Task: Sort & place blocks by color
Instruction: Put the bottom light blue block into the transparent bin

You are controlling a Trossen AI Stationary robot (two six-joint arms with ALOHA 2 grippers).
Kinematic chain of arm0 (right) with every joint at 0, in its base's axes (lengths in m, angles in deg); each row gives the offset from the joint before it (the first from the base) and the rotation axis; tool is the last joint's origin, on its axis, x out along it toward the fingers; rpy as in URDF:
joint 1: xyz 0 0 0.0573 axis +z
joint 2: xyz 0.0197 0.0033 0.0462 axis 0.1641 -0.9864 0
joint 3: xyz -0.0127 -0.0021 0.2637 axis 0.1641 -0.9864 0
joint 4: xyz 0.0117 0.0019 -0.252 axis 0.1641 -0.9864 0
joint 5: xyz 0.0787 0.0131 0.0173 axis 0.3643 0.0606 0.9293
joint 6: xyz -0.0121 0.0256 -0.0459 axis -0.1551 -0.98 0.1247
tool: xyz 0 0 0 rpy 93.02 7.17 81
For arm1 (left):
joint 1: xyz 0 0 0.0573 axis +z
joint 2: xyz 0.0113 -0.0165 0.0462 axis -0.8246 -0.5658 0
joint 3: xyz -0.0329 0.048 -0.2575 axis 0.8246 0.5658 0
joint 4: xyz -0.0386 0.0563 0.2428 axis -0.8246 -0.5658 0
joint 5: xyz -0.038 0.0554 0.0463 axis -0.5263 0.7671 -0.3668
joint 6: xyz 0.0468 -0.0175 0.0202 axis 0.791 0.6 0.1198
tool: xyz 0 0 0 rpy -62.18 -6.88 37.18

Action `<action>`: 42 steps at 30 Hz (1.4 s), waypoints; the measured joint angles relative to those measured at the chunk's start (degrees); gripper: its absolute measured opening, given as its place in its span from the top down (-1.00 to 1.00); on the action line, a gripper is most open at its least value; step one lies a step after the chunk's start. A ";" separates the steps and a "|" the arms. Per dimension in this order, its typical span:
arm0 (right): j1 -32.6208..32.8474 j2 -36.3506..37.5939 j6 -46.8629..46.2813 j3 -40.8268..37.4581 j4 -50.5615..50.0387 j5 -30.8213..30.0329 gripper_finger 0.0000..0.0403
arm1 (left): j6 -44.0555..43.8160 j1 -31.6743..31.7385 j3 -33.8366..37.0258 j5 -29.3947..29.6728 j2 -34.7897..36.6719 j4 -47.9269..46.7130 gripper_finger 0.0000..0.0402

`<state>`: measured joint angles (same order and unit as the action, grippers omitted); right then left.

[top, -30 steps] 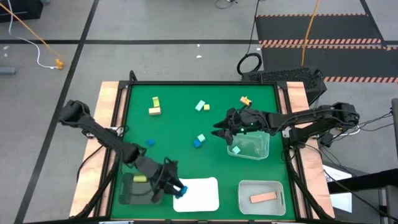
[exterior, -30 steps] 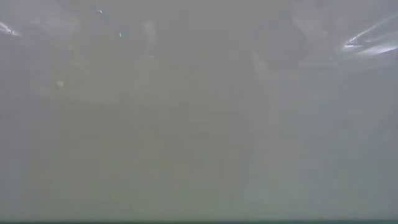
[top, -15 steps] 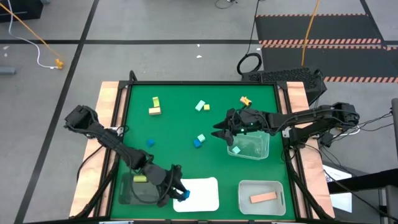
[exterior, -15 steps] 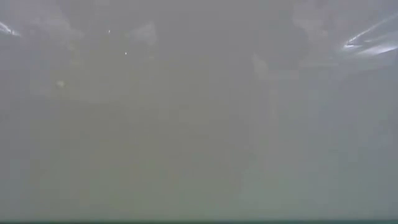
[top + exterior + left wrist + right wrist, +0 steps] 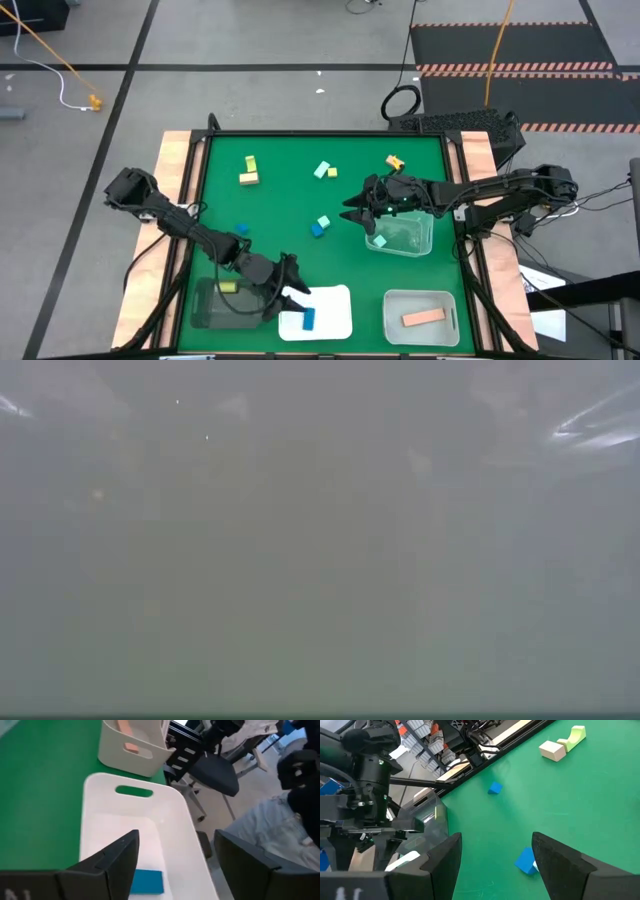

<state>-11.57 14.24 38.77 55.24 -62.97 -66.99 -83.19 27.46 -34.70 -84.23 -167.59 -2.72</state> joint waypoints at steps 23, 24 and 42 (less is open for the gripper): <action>0.72 -0.02 13.96 0.00 -0.04 -0.41 -0.15 | 6.39 15.48 0.00 -9.40 2.34 -6.47 0.14; 0.72 -0.08 14.71 0.00 -0.04 -0.51 -0.15 | 6.65 15.48 0.00 -9.40 3.06 -6.52 0.14; -0.17 -15.90 29.89 12.74 -12.00 -1.71 -0.15 | 7.71 15.48 -0.02 -7.26 14.61 -18.05 0.14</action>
<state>-11.75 -1.66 68.66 67.98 -74.97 -68.70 -75.48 42.94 -34.72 -91.49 -152.97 -20.77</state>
